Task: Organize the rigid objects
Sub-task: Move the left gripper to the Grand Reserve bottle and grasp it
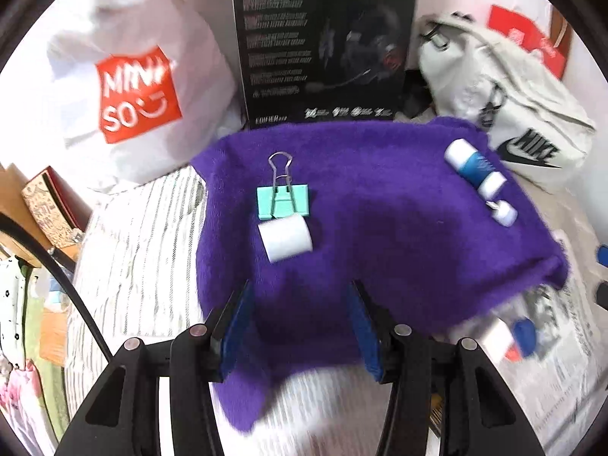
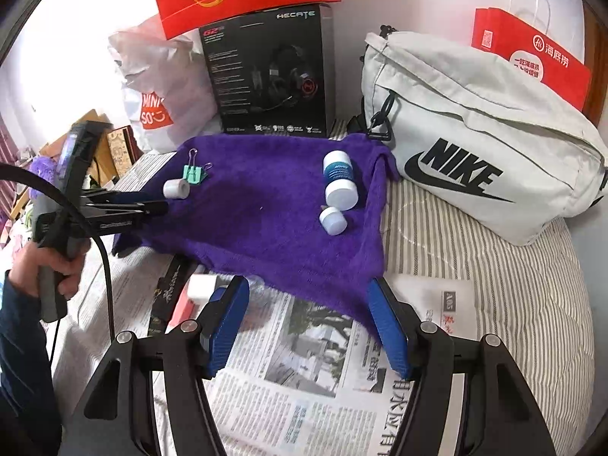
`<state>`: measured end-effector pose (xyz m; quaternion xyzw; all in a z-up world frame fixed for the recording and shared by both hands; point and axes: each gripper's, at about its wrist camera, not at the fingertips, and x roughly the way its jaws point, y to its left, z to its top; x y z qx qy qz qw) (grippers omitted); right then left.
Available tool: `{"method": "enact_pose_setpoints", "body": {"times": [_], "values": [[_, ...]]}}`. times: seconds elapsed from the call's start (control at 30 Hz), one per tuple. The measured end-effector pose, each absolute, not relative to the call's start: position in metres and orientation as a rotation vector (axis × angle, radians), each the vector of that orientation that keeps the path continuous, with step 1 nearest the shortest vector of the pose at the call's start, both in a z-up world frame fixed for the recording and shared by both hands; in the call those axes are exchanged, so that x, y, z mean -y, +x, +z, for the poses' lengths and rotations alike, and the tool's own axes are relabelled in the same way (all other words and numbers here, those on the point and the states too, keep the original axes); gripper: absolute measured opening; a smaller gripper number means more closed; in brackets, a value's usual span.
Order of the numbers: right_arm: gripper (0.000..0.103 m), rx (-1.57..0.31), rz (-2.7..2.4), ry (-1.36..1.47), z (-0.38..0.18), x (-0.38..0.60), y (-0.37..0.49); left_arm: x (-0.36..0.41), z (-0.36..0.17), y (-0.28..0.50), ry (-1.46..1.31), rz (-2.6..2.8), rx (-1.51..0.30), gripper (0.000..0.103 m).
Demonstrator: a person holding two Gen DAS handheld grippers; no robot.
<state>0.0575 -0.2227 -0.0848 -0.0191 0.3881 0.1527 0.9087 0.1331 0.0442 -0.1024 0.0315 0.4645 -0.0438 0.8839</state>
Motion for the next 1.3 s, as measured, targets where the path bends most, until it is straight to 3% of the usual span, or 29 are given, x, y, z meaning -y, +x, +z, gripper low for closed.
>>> {"method": "enact_pose_setpoints", "body": {"times": [0.4, 0.83, 1.0, 1.3], "values": [[0.065, -0.813, 0.323, -0.065, -0.089, 0.216, 0.037, -0.004, -0.127, 0.057, 0.079, -0.177, -1.036, 0.049], [0.065, -0.822, 0.333, -0.054, -0.093, 0.217, 0.029, 0.019, -0.133, 0.059, 0.056, -0.172, -1.058, 0.05], [0.065, -0.835, 0.331, -0.041, -0.1, 0.222, 0.03, 0.02, -0.14, 0.054, 0.12, -0.136, -1.045, 0.059], [0.065, -0.875, 0.326, -0.02, -0.127, 0.22, 0.038, 0.003, -0.142, 0.046, 0.084, -0.14, -0.986, 0.057]]}}
